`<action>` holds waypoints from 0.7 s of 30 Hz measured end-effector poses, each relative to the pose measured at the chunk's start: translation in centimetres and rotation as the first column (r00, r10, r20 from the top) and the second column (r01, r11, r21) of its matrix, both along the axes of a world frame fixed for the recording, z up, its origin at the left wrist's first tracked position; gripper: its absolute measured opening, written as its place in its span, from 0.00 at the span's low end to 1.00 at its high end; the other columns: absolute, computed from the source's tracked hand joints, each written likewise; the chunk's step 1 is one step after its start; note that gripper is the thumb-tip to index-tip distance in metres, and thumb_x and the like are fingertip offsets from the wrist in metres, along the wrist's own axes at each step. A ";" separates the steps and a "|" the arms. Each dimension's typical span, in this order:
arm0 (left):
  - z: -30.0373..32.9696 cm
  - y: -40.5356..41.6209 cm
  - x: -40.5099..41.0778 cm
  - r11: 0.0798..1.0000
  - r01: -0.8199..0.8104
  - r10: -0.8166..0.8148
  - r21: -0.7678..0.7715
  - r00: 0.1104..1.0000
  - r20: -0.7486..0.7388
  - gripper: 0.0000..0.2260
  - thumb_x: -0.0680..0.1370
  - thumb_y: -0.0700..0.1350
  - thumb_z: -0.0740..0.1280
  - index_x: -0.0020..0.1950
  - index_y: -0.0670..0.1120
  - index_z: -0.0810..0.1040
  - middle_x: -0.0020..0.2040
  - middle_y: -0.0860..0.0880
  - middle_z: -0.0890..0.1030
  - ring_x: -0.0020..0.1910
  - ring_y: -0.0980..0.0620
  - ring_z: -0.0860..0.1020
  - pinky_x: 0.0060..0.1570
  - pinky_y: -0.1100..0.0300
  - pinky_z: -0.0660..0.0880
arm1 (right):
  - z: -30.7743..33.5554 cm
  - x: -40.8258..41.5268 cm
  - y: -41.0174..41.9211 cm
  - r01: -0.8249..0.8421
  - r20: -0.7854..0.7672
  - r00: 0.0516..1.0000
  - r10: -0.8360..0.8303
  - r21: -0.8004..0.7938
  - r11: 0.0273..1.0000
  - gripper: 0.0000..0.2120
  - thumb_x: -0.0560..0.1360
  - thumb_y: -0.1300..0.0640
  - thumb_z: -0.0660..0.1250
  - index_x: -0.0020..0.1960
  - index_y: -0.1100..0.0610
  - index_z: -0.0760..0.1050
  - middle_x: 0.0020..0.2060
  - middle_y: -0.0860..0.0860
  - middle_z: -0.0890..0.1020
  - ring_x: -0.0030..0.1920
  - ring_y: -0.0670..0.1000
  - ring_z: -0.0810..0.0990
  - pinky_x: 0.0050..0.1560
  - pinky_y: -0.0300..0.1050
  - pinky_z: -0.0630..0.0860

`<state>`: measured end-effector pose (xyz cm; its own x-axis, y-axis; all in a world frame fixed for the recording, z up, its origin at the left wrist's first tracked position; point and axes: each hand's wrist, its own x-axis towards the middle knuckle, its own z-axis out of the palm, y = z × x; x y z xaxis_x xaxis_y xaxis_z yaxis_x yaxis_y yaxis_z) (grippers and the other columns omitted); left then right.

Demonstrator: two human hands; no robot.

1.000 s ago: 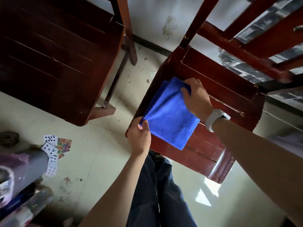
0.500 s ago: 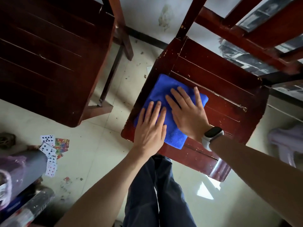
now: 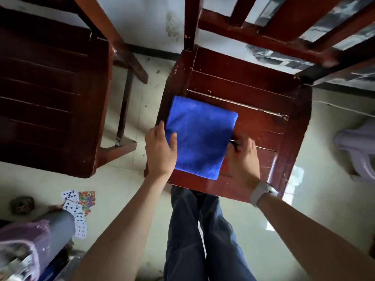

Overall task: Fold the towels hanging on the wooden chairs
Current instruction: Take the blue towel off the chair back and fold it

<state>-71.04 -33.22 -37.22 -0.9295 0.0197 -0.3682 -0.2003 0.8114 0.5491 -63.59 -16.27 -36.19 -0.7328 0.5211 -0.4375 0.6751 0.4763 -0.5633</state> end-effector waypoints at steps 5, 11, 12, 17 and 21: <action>-0.3 0.6 -3.3 0.985 -0.166 0.149 0.039 0.950 0.276 0.15 0.75 0.47 0.66 0.57 0.40 0.75 0.53 0.44 0.79 0.51 0.46 0.77 0.54 0.53 0.73 | -0.2 -0.7 -2.4 0.401 0.147 0.916 -0.373 -0.343 0.849 0.09 0.74 0.55 0.65 0.50 0.55 0.66 0.36 0.44 0.72 0.34 0.41 0.71 0.33 0.30 0.68; 0.3 0.3 -5.1 0.968 -0.223 0.128 0.117 0.837 0.533 0.04 0.74 0.44 0.68 0.47 0.46 0.78 0.47 0.47 0.81 0.45 0.47 0.79 0.48 0.54 0.76 | -0.6 -2.0 -2.9 0.512 0.208 0.857 -0.471 -0.453 0.730 0.05 0.75 0.60 0.62 0.49 0.58 0.67 0.39 0.49 0.72 0.39 0.49 0.71 0.34 0.36 0.68; 0.4 0.4 -5.0 0.968 -0.220 0.122 0.121 0.834 0.538 0.03 0.73 0.44 0.68 0.45 0.46 0.77 0.48 0.46 0.81 0.45 0.47 0.79 0.48 0.54 0.76 | -0.5 -1.9 -2.8 0.497 0.179 0.864 -0.471 -0.453 0.740 0.04 0.75 0.61 0.61 0.48 0.58 0.66 0.40 0.51 0.72 0.40 0.50 0.70 0.35 0.37 0.68; 3.0 0.8 -2.7 0.932 -0.238 0.064 0.273 0.850 0.522 0.12 0.73 0.43 0.70 0.54 0.46 0.72 0.51 0.46 0.80 0.48 0.50 0.79 0.47 0.56 0.77 | 2.0 0.7 -1.9 0.505 0.142 0.846 -0.514 -0.520 0.689 0.08 0.76 0.63 0.58 0.55 0.57 0.67 0.44 0.48 0.73 0.46 0.50 0.71 0.44 0.35 0.70; 7.4 1.7 0.5 0.927 -0.129 -0.033 0.351 0.906 0.422 0.16 0.76 0.44 0.66 0.62 0.48 0.71 0.53 0.52 0.78 0.50 0.56 0.78 0.49 0.63 0.73 | 6.8 4.4 0.1 0.460 0.050 0.848 -0.528 -0.564 0.685 0.22 0.77 0.66 0.58 0.69 0.55 0.63 0.58 0.46 0.73 0.59 0.45 0.70 0.61 0.36 0.65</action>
